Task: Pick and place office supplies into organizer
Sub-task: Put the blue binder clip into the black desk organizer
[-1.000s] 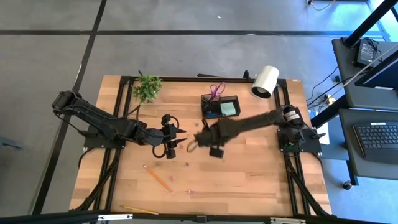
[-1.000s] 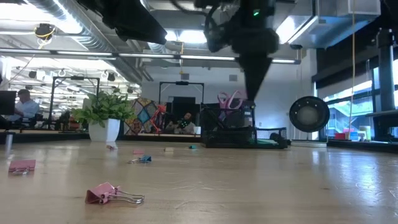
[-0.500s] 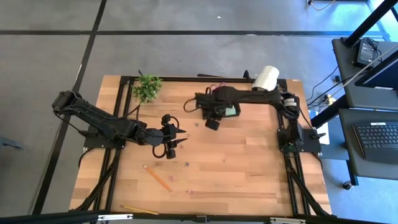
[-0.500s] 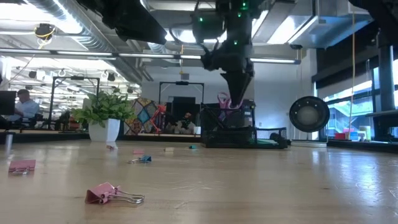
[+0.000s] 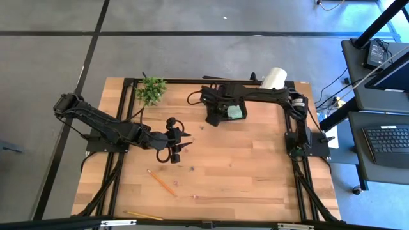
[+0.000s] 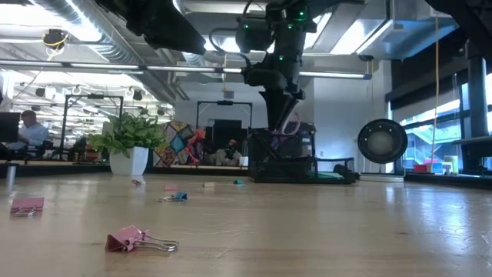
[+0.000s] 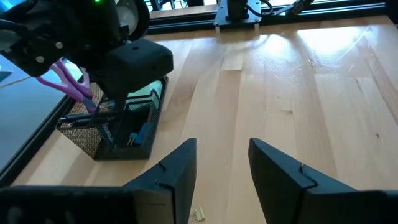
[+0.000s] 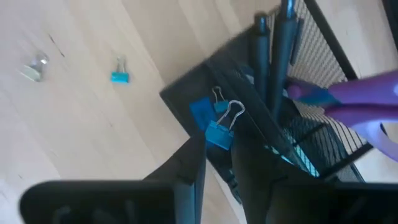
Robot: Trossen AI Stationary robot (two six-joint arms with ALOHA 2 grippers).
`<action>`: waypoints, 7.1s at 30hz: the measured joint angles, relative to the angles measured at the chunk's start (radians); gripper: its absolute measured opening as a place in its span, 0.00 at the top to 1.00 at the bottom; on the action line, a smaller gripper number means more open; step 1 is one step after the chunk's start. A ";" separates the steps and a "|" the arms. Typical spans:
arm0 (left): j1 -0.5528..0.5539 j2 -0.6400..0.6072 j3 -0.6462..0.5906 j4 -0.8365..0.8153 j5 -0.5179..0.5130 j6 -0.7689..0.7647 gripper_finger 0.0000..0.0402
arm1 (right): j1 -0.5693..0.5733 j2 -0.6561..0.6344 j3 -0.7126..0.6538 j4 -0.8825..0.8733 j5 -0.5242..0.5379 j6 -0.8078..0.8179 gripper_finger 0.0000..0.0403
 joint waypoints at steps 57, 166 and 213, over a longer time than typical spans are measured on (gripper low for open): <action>0.000 0.000 0.000 0.000 -0.003 -0.001 0.65 | -0.008 0.008 -0.277 0.262 0.068 0.105 0.82; 0.000 0.000 0.000 0.000 -0.003 -0.043 0.65 | 0.137 0.057 -0.342 0.679 -0.004 0.200 0.60; 0.000 0.000 0.000 -0.001 -0.002 -0.043 0.65 | 0.137 0.032 -0.242 0.505 -0.010 0.162 0.83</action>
